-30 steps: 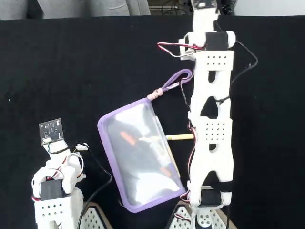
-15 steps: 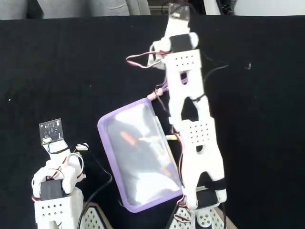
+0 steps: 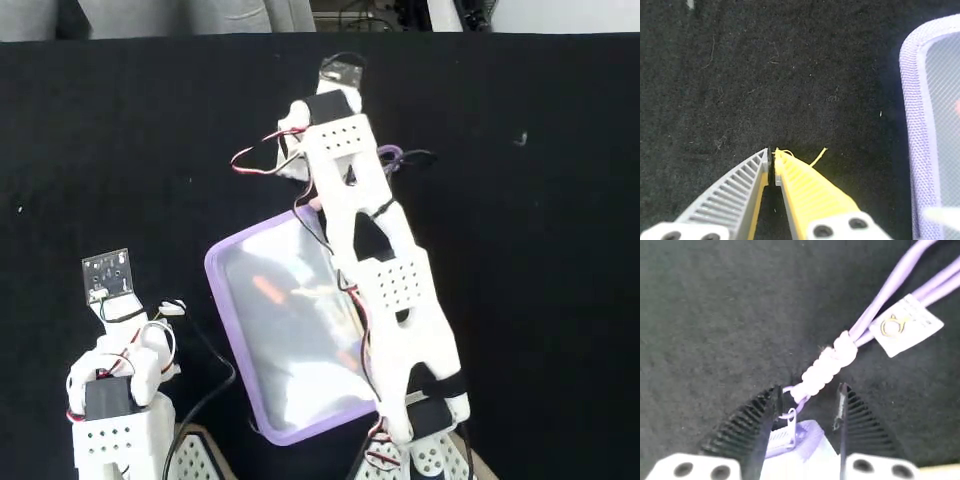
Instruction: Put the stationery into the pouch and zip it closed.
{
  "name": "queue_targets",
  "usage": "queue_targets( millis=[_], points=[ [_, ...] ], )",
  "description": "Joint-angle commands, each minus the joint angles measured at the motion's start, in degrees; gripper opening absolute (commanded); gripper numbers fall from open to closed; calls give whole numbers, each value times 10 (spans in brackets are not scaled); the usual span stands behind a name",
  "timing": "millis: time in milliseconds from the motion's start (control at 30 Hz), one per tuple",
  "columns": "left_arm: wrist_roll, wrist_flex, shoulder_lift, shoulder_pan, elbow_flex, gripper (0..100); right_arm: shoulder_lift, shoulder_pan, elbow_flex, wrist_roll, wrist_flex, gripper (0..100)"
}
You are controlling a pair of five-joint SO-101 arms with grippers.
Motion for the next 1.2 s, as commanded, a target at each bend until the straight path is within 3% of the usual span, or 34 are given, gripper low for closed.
queue_targets(
  millis=[0, 233, 467, 567, 800, 1167],
  points=[
    [3, 2, -3, -2, 12, 30, -8, 3, 15, -22, 11, 184],
    [3, 2, -3, -2, 12, 30, 36, 6, 41, -31, -45, 184],
    [3, 2, -3, -2, 12, 30, 80, 12, -44, -27, -18, 175],
    [3, 2, -3, -2, 12, 30, 94, 16, -78, -26, 3, 88],
    [3, 2, -3, -2, 12, 30, 107, 18, -138, 89, 18, 16],
    [3, 2, -3, -2, 12, 30, 107, 18, -288, 97, 19, 11]
  ],
)
